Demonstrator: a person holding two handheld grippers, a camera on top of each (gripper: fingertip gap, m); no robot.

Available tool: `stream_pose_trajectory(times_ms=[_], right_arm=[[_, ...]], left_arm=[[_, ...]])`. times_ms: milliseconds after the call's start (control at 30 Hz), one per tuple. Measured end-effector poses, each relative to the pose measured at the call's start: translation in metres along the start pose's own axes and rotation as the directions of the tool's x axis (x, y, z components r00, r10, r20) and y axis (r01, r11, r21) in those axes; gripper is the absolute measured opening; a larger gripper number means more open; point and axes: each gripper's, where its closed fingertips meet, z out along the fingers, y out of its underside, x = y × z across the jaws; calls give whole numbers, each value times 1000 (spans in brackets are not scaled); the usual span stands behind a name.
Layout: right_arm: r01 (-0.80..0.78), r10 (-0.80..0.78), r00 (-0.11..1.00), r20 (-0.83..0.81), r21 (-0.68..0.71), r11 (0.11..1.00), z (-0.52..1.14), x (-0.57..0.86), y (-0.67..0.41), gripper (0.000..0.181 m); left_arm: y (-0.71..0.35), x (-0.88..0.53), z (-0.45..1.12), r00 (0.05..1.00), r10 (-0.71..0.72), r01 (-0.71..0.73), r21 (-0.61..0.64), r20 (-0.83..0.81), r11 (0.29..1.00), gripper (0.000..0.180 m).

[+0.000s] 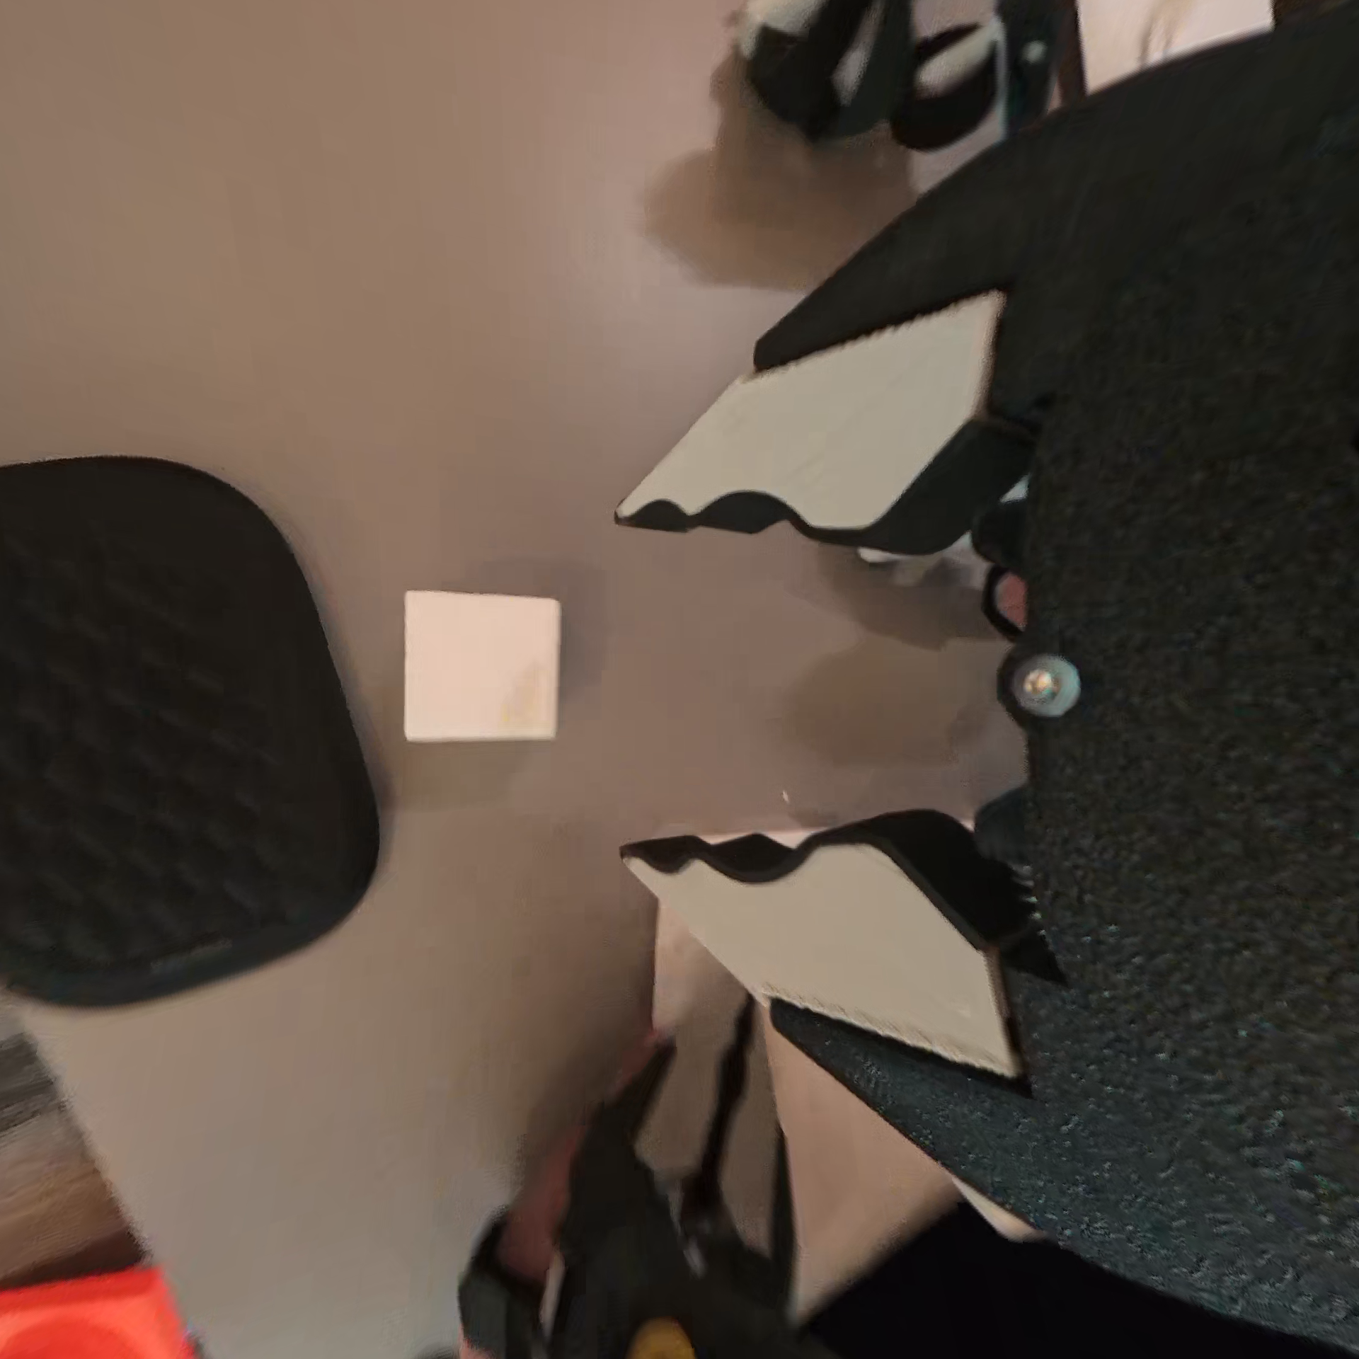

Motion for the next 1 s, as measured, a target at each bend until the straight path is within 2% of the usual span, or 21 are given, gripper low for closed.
stream_pose_trajectory(times_ms=[167,200,267,367,533,667,800,1000], right_arm=[[78,-72,997,37,-198,977,75,8,4,85],[92,-85,995,43,-221,971,82,8,7,80],[110,-103,994,41,-255,961,86,9,13,59],[104,-103,995,17,-229,968,71,9,14,59],[112,-113,994,-8,-81,990,-12,-6,15,58],[87,-87,996,-9,-17,996,-91,-34,37,58],[80,-80,997,17,-20,997,-129,-78,67,58],[100,-98,995,25,-100,990,-117,-121,101,58]], left_arm=[[0,0,0,1000,-29,29,10,4,1000,0],[0,0,0,999,-34,34,13,7,999,0],[0,0,0,999,-41,40,22,11,999,0],[0,0,0,999,-42,42,29,4,999,0],[0,0,0,1000,-8,8,20,-8,1000,0],[0,0,0,1000,8,-7,23,-21,1000,0],[0,0,0,1000,16,-15,26,-23,1000,0],[0,0,0,999,34,-33,26,-15,999,0]])
